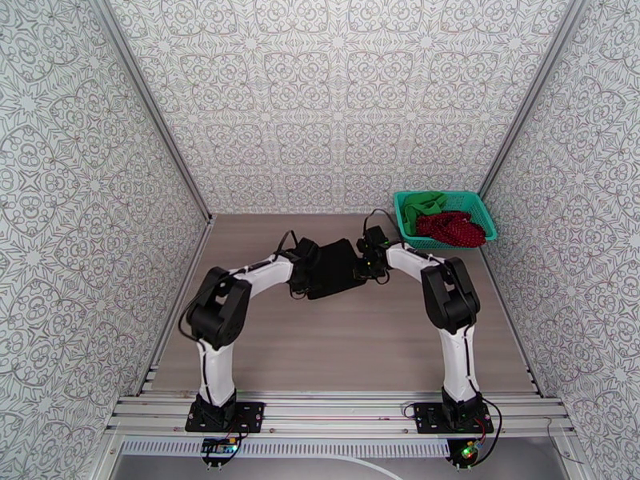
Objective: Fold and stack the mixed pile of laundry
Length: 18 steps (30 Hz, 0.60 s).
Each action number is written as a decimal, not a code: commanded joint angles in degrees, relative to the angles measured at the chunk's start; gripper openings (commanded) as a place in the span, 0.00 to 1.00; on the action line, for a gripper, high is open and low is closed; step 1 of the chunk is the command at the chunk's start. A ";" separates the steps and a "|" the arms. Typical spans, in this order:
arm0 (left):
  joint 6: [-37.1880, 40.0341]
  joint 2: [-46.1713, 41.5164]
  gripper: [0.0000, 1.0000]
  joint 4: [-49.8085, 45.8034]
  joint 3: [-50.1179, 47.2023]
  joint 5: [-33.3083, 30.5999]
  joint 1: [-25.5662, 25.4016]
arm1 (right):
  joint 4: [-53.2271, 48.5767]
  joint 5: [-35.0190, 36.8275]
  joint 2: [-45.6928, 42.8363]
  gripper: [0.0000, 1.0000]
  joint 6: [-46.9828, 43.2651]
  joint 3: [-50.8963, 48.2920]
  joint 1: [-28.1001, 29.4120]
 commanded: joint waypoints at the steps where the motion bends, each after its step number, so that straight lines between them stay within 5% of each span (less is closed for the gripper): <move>1: 2.18 4.55 0.25 -2.07 3.31 -4.08 3.60 | 2.11 -2.85 3.47 0.10 4.18 0.67 2.02; 18: 10.73 20.70 0.24 -11.02 23.80 -5.53 17.91 | -0.79 -3.53 22.07 0.05 16.32 28.14 4.76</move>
